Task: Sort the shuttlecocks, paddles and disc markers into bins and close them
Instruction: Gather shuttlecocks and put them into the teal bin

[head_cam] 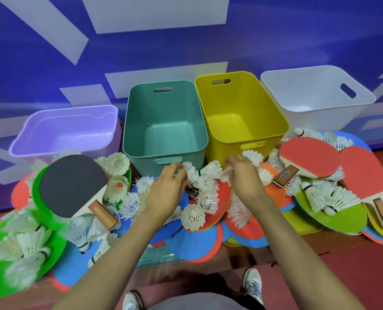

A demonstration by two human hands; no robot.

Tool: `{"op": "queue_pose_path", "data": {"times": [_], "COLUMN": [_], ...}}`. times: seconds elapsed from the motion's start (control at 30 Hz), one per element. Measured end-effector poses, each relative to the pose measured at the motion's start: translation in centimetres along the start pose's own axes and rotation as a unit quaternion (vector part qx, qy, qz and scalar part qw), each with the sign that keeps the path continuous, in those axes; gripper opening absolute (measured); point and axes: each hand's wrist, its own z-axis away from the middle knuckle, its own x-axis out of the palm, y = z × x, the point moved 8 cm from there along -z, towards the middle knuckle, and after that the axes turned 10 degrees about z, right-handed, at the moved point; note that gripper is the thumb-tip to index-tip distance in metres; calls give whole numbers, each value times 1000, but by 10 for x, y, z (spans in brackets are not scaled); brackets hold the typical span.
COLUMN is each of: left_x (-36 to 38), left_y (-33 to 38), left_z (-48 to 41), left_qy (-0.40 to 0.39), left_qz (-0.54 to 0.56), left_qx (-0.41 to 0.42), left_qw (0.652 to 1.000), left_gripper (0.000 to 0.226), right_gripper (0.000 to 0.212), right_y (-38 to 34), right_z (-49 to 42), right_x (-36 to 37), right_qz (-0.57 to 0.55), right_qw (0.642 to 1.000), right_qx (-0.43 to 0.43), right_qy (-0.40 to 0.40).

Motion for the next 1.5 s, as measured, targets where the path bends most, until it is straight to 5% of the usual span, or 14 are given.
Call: {"op": "queue_pose_path", "data": {"times": [0.23, 0.33, 0.5, 0.67, 0.77, 1.07, 1.23, 1.37, 1.5], "left_x": [18, 3, -20, -78, -104, -88, -43, -14, -7], "left_y": [3, -4, -13, -32, -48, -113, -140, -147, -144], "left_z": [-7, -17, -28, -42, -57, -103, -124, -122, -124], "left_qy": [-80, -77, -138, 23, 109, 116, -42, -182, -206], "left_qz": [-34, 50, 255, 480, 520, 282, 52, -118, -115], "left_qx": [75, -9, -112, -183, -203, -256, -253, -225, -194], "left_qw": [993, 996, 950, 858, 822, 917, 965, 950, 952], "left_gripper": [11, 21, 14, 11, 12, 10, 13, 24, 36], "right_gripper": [17, 9, 9, 7, 12, 17, 23, 25, 53], "right_y": [25, 16, -18, -34, -48, -91, -100, -112, -131], "right_z": [0, 2, -8, -37, -66, -171, -213, -238, -239], "right_x": [-28, -42, -52, -66, -73, -24, 16, 47, 69], "right_qz": [-87, -124, -314, -405, -375, -115, -2, -44, -112], "right_qw": [990, 982, 948, 911, 920, 993, 998, 994, 979], "right_qx": [25, 2, -30, -5, 3, 16, 18, 33, 26], "right_qy": [109, 141, 42, 83, 113, 3, -57, -98, -167]}}
